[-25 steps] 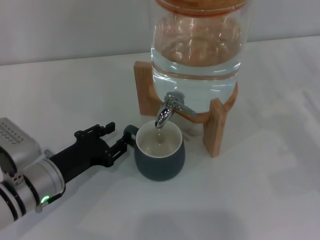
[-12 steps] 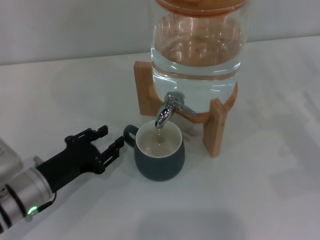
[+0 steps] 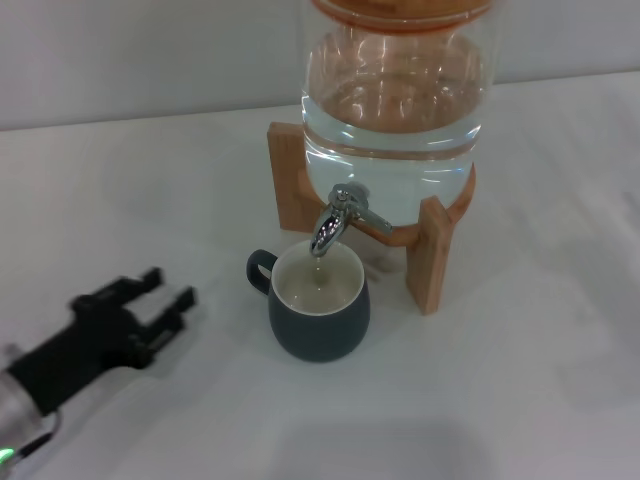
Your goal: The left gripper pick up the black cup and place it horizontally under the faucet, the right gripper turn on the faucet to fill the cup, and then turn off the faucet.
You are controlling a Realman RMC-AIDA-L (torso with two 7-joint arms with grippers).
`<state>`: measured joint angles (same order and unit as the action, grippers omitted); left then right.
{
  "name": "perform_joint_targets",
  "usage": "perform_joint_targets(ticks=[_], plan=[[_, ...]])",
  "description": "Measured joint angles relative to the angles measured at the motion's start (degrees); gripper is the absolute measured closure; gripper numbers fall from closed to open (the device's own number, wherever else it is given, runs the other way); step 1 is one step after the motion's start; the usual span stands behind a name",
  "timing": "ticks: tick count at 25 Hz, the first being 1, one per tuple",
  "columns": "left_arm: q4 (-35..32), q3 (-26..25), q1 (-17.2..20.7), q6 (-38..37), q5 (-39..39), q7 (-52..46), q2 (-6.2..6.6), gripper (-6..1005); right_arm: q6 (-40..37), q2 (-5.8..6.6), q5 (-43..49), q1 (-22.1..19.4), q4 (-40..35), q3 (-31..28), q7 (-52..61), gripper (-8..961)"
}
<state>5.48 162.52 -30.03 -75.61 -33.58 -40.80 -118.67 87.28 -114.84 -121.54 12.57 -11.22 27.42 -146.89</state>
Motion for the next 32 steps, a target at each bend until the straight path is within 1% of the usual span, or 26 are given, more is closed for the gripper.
perform_joint_targets(ticks=[2, 3, 4, 5, 7, 8, 9, 10, 14, 16, 18, 20, 24, 27, 32], plan=[[2.2, -0.2, 1.0, -2.2, -2.2, -1.2, 0.01, 479, 0.4, 0.03, 0.1, -0.7, -0.8, 0.2, 0.8, 142], [3.2, -0.3, 1.6, -3.1, -3.6, -1.7, 0.01, 479, 0.9, 0.04, 0.5, -1.8, -2.4, 0.7, 2.5, 142], [4.1, -0.3, 2.1, -3.9, -5.5, -2.0, 0.0, 479, 1.2, 0.05, 1.9, -3.5, -5.7, 1.8, 5.9, 142], [4.8, -0.3, 2.7, -4.7, -7.3, -2.3, 0.0, 479, 1.3, 0.05, 2.5, -4.0, -6.8, 2.2, 7.3, 142], [5.9, -0.3, 3.6, -5.8, -10.6, -2.7, 0.08, 479, 1.4, 0.01, 6.3, -6.3, -12.6, 3.4, 14.1, 142], [6.6, -0.3, 4.2, -6.3, -13.3, -3.1, 0.11, 479, 1.5, 0.01, 7.7, -6.8, -14.8, 3.5, 16.3, 142], [7.8, -0.3, 5.1, -6.7, -17.6, -3.8, 0.14, 479, 2.8, -0.07, 13.5, -8.3, -21.6, 3.9, 24.1, 142], [7.8, -0.3, 5.1, -6.7, -17.6, -3.8, 0.14, 479, 2.8, -0.07, 13.5, -8.3, -21.6, 3.9, 24.1, 142], [9.5, -0.2, 6.4, -7.1, -24.9, -4.7, 0.18, 479, 7.1, -0.17, 22.6, -9.1, -33.3, 4.1, 37.7, 142], [9.7, -0.2, 6.9, -7.1, -28.2, -5.0, 0.36, 479, 8.9, -0.18, 26.2, -9.0, -39.2, 5.6, 44.7, 142], [9.7, -0.3, 7.3, -7.1, -30.9, -5.1, 0.59, 479, 9.8, -0.18, 27.8, -8.9, -44.1, 8.8, 50.2, 142], [9.8, -0.3, 7.7, -7.0, -32.9, -5.1, 0.84, 479, 10.0, -0.2, 28.3, -9.0, -49.2, 13.2, 54.6, 142], [10.2, -0.2, 8.2, -6.8, -35.2, -5.1, 0.93, 479, 9.4, -0.21, 28.7, -9.0, -59.5, 22.0, 63.0, 142], [10.4, -0.3, 8.4, -6.8, -36.5, -5.2, 0.93, 479, 6.7, -0.27, 30.5, -8.7, -65.4, 26.6, 68.9, 142], [10.4, -0.3, 8.7, -6.7, -37.2, -5.2, 0.91, 479, 1.1, -0.3, 34.2, -8.7, -72.7, 34.5, 75.5, 142]])
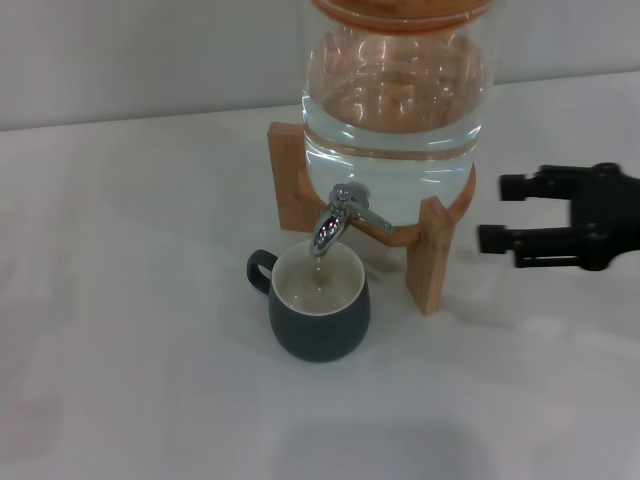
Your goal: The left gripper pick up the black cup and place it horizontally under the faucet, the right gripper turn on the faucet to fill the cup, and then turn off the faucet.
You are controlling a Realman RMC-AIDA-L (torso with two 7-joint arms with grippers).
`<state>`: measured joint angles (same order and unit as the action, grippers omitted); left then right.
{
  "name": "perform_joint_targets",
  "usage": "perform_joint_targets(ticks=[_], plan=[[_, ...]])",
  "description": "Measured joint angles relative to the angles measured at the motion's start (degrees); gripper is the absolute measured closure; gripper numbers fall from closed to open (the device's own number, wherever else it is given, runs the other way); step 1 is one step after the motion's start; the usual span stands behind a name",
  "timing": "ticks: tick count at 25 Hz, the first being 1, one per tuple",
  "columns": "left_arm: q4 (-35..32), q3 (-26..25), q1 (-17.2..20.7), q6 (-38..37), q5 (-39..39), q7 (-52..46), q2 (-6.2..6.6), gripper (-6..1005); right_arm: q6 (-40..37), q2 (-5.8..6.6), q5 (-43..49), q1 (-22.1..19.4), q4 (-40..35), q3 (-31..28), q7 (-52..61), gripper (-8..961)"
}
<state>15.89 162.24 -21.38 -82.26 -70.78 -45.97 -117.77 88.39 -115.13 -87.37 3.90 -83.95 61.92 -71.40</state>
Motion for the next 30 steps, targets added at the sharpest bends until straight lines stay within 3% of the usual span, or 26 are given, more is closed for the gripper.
perform_joint_targets(ticks=[16, 30], plan=[[0.0, 0.0, 0.1, 0.3, -0.1, 0.4, -0.12, 479, -7.4, 0.0, 1.3, 1.6, -3.2, 11.2, 4.2, 143], [0.0, 0.2, -0.1, 0.9, -0.1, 0.6, -0.15, 479, -10.7, 0.0, 3.3, 2.8, -3.3, 15.3, 5.7, 143]])
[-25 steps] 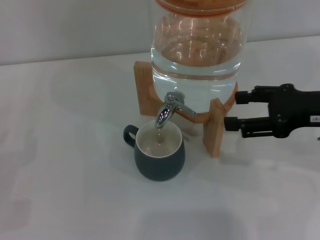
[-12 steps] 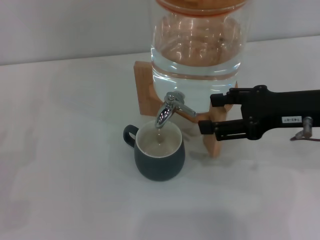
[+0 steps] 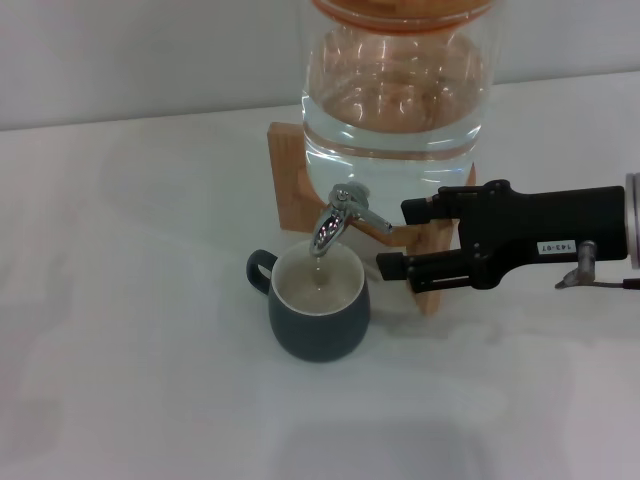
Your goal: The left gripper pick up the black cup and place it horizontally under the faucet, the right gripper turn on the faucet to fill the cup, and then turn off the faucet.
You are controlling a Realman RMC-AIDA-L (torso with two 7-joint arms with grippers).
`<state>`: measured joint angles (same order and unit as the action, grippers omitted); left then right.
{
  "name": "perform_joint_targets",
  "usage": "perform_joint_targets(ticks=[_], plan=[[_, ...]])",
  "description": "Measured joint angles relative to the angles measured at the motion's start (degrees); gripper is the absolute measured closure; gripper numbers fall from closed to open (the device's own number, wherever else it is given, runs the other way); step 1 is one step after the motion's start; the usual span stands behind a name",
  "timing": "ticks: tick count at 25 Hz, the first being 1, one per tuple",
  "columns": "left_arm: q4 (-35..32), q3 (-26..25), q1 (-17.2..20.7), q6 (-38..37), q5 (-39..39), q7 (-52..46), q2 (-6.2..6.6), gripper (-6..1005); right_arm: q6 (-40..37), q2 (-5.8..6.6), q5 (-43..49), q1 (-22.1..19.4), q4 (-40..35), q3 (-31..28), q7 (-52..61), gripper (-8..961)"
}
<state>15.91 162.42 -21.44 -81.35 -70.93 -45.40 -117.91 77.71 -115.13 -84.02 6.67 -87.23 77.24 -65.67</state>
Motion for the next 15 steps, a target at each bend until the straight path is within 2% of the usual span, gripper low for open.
perform_joint_targets(ticks=[15], plan=[[0.0, 0.0, -0.3, 0.4, 0.0, 0.0, -0.12, 479, 0.0, 0.05, 0.0, 1.6, 0.0, 3.0, 0.3, 143]])
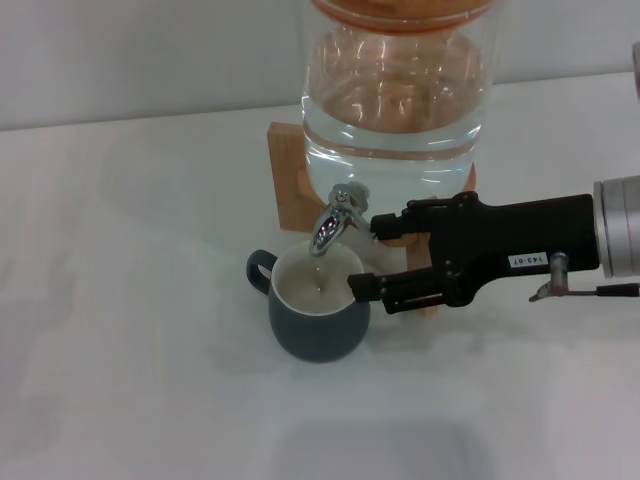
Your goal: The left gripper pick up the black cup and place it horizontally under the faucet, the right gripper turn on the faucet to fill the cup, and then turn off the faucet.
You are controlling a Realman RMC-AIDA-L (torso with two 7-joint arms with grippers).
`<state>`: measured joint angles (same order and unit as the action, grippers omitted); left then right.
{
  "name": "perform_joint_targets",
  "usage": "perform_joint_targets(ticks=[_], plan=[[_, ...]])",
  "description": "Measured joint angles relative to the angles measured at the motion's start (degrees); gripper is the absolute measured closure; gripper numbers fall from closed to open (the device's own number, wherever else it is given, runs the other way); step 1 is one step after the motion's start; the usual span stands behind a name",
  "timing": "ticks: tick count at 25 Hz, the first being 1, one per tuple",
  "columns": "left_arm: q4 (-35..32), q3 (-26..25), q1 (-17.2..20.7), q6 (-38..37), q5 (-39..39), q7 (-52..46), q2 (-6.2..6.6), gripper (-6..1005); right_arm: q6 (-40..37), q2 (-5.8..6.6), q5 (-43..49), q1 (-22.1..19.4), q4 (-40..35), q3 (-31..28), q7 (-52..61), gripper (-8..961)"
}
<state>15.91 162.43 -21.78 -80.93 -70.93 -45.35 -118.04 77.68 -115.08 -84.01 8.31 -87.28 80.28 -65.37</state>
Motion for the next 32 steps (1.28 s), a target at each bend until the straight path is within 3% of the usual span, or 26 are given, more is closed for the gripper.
perform_joint_targets(ticks=[13, 24, 32], plan=[[0.0, 0.2, -0.6, 0.3, 0.0, 0.0, 0.18, 479, 0.3, 0.04, -0.5, 0.8, -0.2, 1.1, 0.1, 143], [0.0, 0.2, -0.6, 1.6, 0.0, 0.2, 0.22, 479, 3.1, 0.12, -0.4, -1.5, -4.4, 0.5, 1.3, 143], [0.0, 0.2, -0.8, 1.7, 0.0, 0.7, 0.09, 479, 3.2, 0.07, -1.1, -1.4, -4.4, 4.2, 1.2, 143]])
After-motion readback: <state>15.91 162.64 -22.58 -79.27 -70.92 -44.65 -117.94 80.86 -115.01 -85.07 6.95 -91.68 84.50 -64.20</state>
